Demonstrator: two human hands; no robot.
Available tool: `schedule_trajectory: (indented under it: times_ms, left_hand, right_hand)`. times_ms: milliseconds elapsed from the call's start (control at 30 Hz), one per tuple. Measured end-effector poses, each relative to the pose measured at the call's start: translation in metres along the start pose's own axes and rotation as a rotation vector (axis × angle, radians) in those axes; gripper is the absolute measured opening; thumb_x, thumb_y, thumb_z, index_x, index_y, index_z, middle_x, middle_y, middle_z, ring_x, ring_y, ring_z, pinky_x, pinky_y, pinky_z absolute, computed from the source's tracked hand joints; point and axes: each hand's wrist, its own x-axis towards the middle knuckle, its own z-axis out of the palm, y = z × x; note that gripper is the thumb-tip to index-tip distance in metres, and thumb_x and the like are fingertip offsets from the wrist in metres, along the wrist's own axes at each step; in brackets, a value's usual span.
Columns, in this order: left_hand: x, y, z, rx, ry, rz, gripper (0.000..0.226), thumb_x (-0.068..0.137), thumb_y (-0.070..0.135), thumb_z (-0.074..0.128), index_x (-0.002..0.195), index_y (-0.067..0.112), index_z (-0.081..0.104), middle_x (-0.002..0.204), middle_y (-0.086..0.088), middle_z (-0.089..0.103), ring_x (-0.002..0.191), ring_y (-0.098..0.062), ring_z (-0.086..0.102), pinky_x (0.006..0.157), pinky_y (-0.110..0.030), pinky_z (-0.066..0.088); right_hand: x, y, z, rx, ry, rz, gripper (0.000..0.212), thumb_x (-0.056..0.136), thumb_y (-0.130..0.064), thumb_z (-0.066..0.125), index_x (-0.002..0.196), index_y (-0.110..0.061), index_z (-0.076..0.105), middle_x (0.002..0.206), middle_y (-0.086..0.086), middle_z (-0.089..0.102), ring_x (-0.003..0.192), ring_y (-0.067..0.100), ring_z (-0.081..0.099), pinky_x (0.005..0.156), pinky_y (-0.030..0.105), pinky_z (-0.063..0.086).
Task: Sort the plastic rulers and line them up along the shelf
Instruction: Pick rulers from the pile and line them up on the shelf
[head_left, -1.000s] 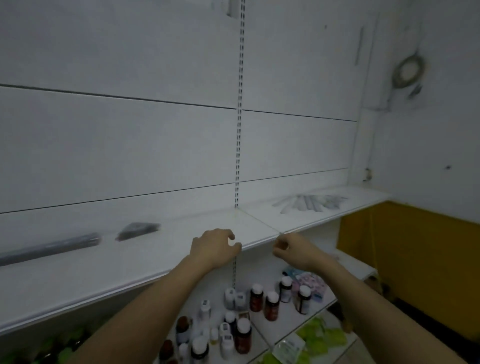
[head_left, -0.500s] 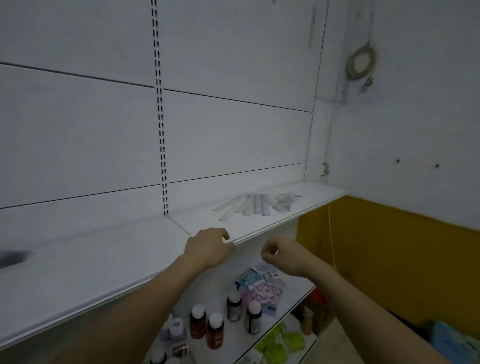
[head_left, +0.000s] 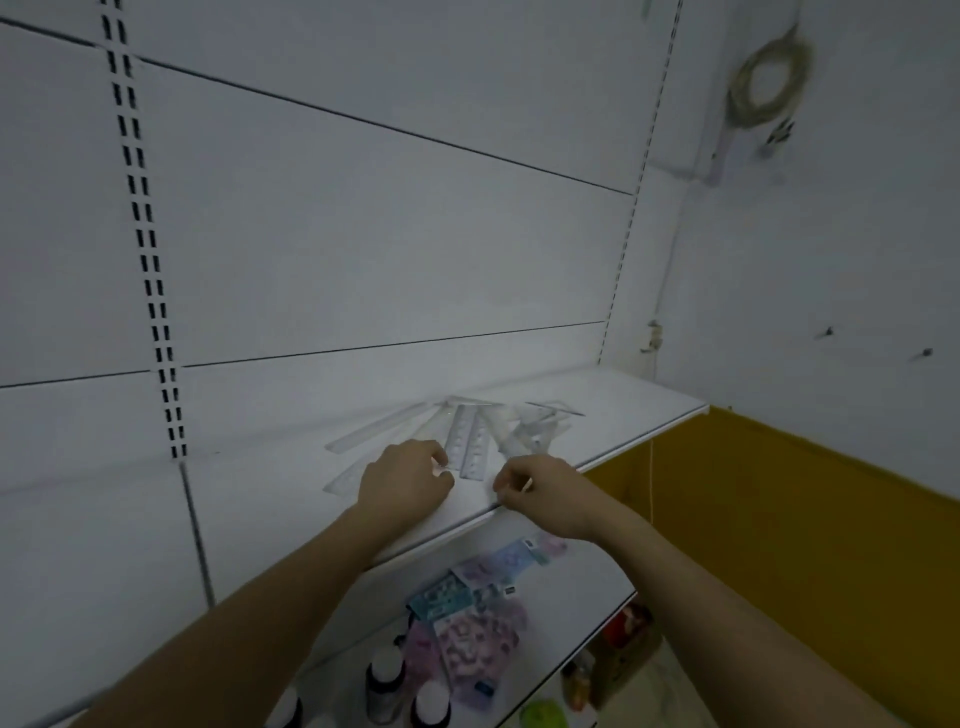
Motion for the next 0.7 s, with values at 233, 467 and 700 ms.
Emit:
schedule_trajectory:
  times_ms: [233,467,700]
  left_hand:
    - [0.056,0.024,0.036,0.083,0.094,-0.121,0.031,0.088,0.036,0.054,0.117,0.029,0.062,0.118,0.002,0.06,0.108,-0.018,0.054,0.087,-0.032,0.047]
    - [0.105,0.037,0.052,0.199,0.053,-0.369,0.045,0.081,0.056,0.063,0.116,0.027,0.064,0.119,-0.002,0.059,0.114,-0.025,0.051,0.094,-0.039,0.048]
    - [0.14,0.032,0.032,0.051,-0.05,-0.492,0.027,0.076,0.02,0.075,0.101,0.011,0.073,0.096,-0.006,0.069,0.082,-0.018,0.061,0.073,-0.025,0.048]
  right_hand:
    - [0.087,0.082,-0.024,-0.079,0.006,-0.122,0.026,0.097,-0.014,0.046,0.116,-0.017,0.064,0.118,0.004,0.063,0.101,0.019,0.059,0.09,0.034,0.048]
    - [0.16,0.127,-0.033,-0.395,-0.275,-0.439,0.061,0.091,-0.006,0.057,0.143,-0.035,0.042,0.141,0.005,0.038,0.125,0.028,0.038,0.099,0.041,0.04]
    - [0.213,0.123,-0.031,-0.463,-0.433,-0.613,0.055,0.097,-0.02,0.051,0.144,-0.043,0.033,0.131,0.006,0.031,0.12,0.028,0.034,0.098,0.043,0.039]
